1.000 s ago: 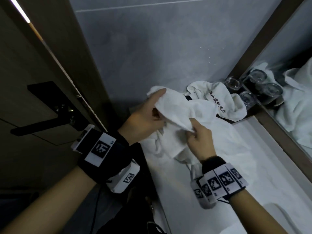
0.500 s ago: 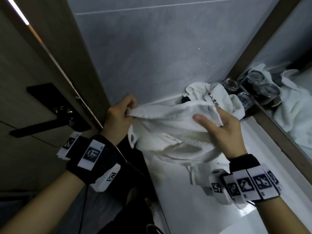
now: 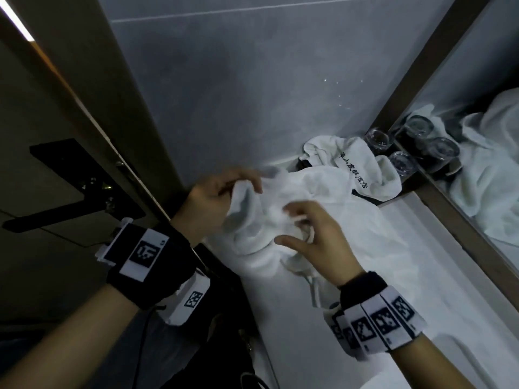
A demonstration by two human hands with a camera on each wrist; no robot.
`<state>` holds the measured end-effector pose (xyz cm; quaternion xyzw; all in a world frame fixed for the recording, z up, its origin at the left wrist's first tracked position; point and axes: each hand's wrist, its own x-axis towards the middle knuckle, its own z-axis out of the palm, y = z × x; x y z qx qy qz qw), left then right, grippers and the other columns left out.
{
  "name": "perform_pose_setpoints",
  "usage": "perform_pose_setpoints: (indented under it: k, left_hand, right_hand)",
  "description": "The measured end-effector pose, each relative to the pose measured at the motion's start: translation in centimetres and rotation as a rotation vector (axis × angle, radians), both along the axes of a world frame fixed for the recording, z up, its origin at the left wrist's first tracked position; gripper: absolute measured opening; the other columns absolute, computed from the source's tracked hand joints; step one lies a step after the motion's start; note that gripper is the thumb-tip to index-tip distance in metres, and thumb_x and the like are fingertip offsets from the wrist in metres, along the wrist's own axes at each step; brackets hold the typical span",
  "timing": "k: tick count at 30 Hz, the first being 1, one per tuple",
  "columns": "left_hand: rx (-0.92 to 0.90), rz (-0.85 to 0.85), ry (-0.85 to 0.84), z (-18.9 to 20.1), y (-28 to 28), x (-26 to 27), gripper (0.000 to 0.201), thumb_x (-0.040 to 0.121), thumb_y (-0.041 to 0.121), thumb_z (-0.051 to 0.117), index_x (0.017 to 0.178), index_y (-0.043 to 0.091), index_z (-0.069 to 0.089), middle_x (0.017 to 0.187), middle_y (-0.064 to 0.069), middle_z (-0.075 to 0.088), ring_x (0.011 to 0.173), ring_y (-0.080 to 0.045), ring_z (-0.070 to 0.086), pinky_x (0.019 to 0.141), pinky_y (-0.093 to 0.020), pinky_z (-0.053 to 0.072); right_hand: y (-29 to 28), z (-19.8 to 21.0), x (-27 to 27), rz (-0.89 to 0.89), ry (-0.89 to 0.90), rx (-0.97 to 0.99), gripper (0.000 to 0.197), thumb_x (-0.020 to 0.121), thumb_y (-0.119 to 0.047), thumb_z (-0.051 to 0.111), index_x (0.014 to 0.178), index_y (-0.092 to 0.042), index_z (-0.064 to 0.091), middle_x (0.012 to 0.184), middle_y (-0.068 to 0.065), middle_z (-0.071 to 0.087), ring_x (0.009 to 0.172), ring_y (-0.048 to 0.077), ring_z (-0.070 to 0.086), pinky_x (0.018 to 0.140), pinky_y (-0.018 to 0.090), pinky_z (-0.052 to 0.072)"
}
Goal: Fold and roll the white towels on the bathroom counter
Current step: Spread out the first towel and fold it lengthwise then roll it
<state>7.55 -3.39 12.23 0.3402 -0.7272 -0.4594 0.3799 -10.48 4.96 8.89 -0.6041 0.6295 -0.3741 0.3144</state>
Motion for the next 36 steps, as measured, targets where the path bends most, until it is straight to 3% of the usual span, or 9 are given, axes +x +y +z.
perform_pose_setpoints:
  k: [4, 7, 9, 15, 19, 26, 29, 33, 36]
  left_hand:
    - [-0.022, -0.241, -0.069, 0.8, 0.9, -1.4, 0.017, 0.086, 0.0, 0.047, 0.086, 0.008, 0.061, 0.093, 0.001, 0.067, 0.095, -0.006, 0.061, 0.093, -0.02, 0.046]
    - [0.056, -0.263, -0.01, 0.5, 1.4, -2.1, 0.025, 0.087, -0.01, 0.045, 0.086, 0.009, 0.062, 0.09, 0.002, 0.067, 0.093, -0.001, 0.062, 0.088, -0.017, 0.049]
    - [0.063, -0.162, 0.039, 0.0, 1.4, -2.2, 0.024, 0.09, -0.004, 0.041, 0.093, 0.011, 0.06, 0.092, 0.006, 0.063, 0.092, 0.004, 0.059, 0.086, -0.012, 0.046]
    - [0.189, -0.003, -0.113, -2.8, 3.1, -2.0, 0.035, 0.076, 0.048, 0.053, 0.106, 0.031, 0.052, 0.101, 0.009, 0.054, 0.089, -0.003, 0.054, 0.079, -0.019, 0.044]
    - [0.023, 0.01, -0.388, -4.8, 5.1, -2.1, 0.101, 0.046, 0.065, 0.068, 0.131, 0.027, 0.029, 0.125, 0.007, 0.034, 0.119, -0.01, 0.038, 0.1, -0.021, 0.038]
    - [0.127, 0.23, -0.161, -2.5, 3.8, 0.1, 0.022, 0.08, -0.008, 0.055, 0.096, 0.005, 0.064, 0.086, -0.018, 0.062, 0.083, -0.015, 0.053, 0.075, -0.031, 0.043]
    - [-0.057, 0.362, -0.173, 0.0, 3.0, 2.3, 0.028, 0.081, -0.01, 0.047, 0.1, 0.001, 0.065, 0.101, -0.02, 0.065, 0.095, -0.023, 0.059, 0.081, -0.026, 0.043]
    - [-0.318, 0.309, -0.233, 2.2, 3.8, 5.4, 0.028, 0.076, -0.006, 0.036, 0.087, -0.006, 0.061, 0.091, -0.023, 0.061, 0.088, -0.028, 0.058, 0.078, -0.028, 0.04]
    - [-0.235, 0.246, -0.29, 1.3, 6.1, 7.4, 0.023, 0.081, 0.003, 0.035, 0.086, 0.002, 0.058, 0.087, -0.011, 0.056, 0.085, -0.025, 0.055, 0.074, -0.026, 0.038]
  right_hand:
    - [-1.7, 0.3, 0.3, 0.0, 0.229, -0.146, 0.111, 0.046, -0.043, 0.088, 0.137, -0.03, 0.026, 0.14, 0.003, 0.031, 0.133, 0.014, 0.025, 0.111, 0.021, 0.021]
    - [-2.0, 0.0, 0.4, 0.015, 0.303, -0.149, 0.058, 0.059, -0.035, 0.085, 0.11, -0.016, 0.066, 0.117, -0.005, 0.056, 0.124, 0.007, 0.037, 0.106, 0.017, 0.02]
    - [-1.4, -0.4, 0.4, -0.062, 0.197, -0.084, 0.018, 0.07, -0.026, 0.077, 0.073, -0.015, 0.064, 0.074, -0.005, 0.066, 0.079, 0.013, 0.06, 0.074, 0.025, 0.043]
    - [0.0, -0.1, 0.7, -0.304, 0.017, -0.194, 0.033, 0.075, -0.019, 0.054, 0.05, -0.022, 0.033, 0.041, -0.008, 0.043, 0.049, 0.001, 0.043, 0.046, 0.011, 0.03]
    - [0.1, 1.4, 1.4, -0.315, -0.108, -0.258, 0.032, 0.069, -0.009, 0.045, 0.057, -0.036, 0.031, 0.052, -0.029, 0.052, 0.051, -0.011, 0.047, 0.05, 0.004, 0.033]
    - [1.2, 4.4, 2.3, -0.165, -0.176, -0.29, 0.015, 0.068, -0.019, 0.065, 0.082, -0.023, 0.061, 0.075, -0.021, 0.065, 0.074, -0.008, 0.059, 0.066, 0.007, 0.043]
    - [2.2, 4.9, 1.6, -0.186, 0.095, -0.233, 0.04, 0.059, -0.044, 0.078, 0.092, -0.029, 0.062, 0.084, -0.013, 0.066, 0.08, 0.003, 0.059, 0.071, 0.018, 0.045]
    - [3.5, 3.4, 0.0, -0.078, 0.632, -0.124, 0.033, 0.062, 0.002, 0.073, 0.092, -0.002, 0.061, 0.084, 0.013, 0.056, 0.084, 0.032, 0.05, 0.069, 0.036, 0.034]
    - [5.3, 2.4, -0.4, -0.149, 0.77, 0.001, 0.011, 0.065, -0.008, 0.063, 0.07, 0.002, 0.062, 0.073, 0.022, 0.062, 0.08, 0.04, 0.055, 0.065, 0.039, 0.034]
